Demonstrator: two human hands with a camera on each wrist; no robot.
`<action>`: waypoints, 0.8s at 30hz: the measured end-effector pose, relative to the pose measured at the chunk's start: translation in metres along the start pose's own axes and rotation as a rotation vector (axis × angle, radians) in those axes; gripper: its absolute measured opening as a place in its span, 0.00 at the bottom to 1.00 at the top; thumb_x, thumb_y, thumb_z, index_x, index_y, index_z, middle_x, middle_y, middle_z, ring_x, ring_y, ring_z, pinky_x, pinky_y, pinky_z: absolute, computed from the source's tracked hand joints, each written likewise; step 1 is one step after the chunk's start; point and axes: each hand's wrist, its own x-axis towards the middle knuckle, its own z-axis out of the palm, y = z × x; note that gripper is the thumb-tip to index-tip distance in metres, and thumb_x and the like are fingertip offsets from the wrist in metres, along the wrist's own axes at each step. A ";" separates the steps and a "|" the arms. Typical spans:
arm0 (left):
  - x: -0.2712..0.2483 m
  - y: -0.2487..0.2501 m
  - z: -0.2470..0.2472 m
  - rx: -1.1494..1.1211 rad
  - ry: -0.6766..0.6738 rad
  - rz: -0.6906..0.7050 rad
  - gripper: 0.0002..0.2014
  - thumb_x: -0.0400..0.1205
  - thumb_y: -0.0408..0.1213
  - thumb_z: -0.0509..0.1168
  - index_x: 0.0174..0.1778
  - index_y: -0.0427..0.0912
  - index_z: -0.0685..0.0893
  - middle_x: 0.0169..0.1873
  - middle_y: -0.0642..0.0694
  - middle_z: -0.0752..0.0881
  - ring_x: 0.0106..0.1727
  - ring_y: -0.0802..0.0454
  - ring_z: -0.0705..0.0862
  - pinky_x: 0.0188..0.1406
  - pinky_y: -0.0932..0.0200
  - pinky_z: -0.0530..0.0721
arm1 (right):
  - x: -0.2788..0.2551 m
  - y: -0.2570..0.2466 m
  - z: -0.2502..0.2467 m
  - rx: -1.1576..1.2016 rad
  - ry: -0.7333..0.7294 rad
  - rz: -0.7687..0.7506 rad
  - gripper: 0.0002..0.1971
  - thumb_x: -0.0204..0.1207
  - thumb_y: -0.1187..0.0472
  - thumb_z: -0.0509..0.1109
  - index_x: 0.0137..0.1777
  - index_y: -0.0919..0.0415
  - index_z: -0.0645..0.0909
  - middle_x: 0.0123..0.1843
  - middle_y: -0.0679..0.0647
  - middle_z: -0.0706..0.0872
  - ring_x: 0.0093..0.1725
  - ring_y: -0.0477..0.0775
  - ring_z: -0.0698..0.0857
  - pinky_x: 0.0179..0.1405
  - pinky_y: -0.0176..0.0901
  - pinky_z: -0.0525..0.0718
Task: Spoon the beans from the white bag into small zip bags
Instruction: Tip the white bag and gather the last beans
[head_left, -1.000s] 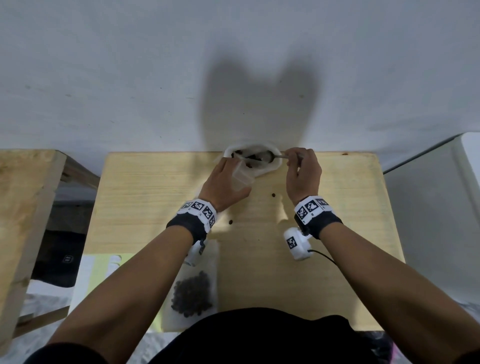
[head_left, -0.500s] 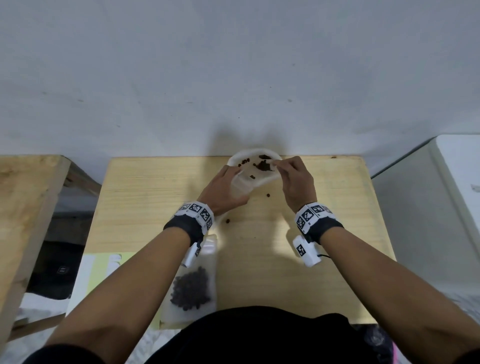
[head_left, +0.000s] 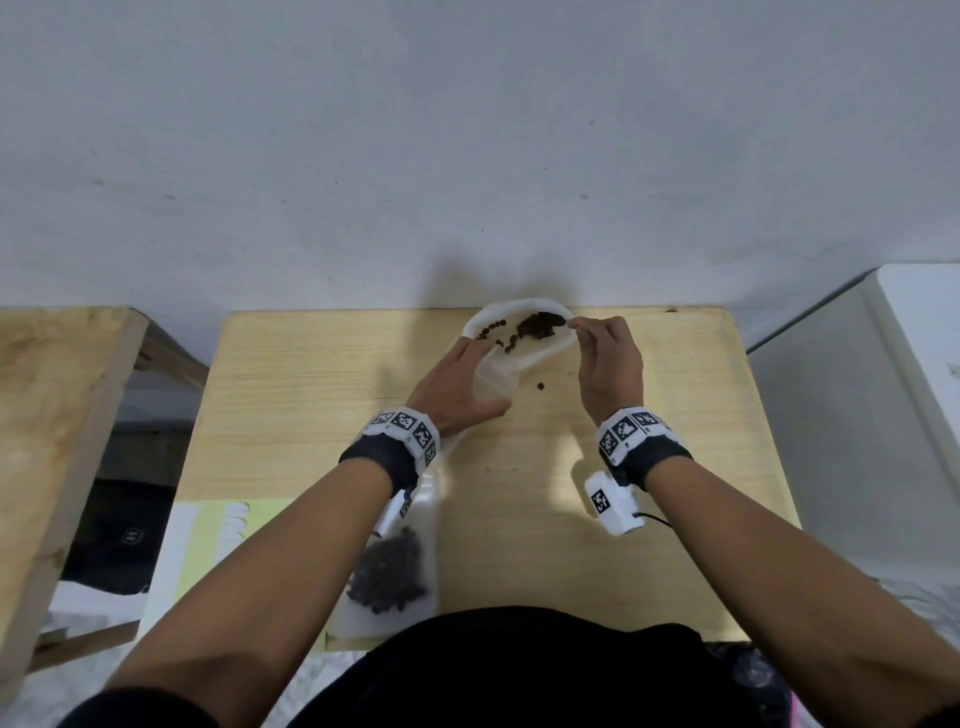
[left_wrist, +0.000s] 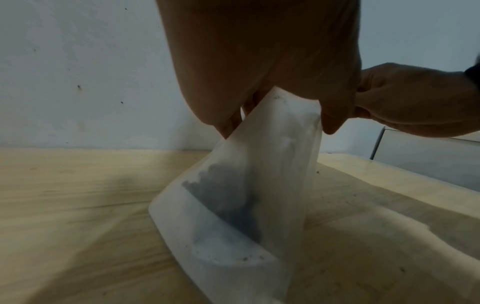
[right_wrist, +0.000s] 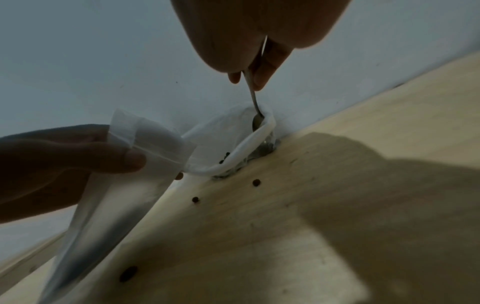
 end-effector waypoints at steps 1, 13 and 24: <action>0.001 0.000 0.001 0.003 0.002 0.001 0.39 0.74 0.52 0.75 0.79 0.45 0.68 0.74 0.50 0.71 0.67 0.48 0.76 0.60 0.51 0.82 | 0.000 0.002 0.001 0.011 0.009 0.039 0.14 0.88 0.61 0.59 0.61 0.61 0.86 0.50 0.49 0.79 0.45 0.45 0.79 0.46 0.20 0.71; 0.010 0.000 0.006 -0.053 0.015 -0.045 0.36 0.74 0.47 0.75 0.76 0.44 0.71 0.72 0.49 0.72 0.63 0.50 0.78 0.54 0.59 0.76 | 0.010 0.018 0.026 0.444 -0.037 0.632 0.14 0.84 0.60 0.63 0.43 0.47 0.87 0.39 0.53 0.92 0.42 0.51 0.92 0.61 0.51 0.87; 0.021 -0.005 -0.003 -0.067 0.035 -0.119 0.35 0.74 0.43 0.76 0.77 0.43 0.71 0.72 0.47 0.73 0.65 0.48 0.78 0.56 0.58 0.76 | 0.026 0.012 0.025 0.752 -0.127 0.873 0.15 0.82 0.69 0.64 0.66 0.75 0.80 0.42 0.54 0.85 0.40 0.47 0.86 0.42 0.33 0.85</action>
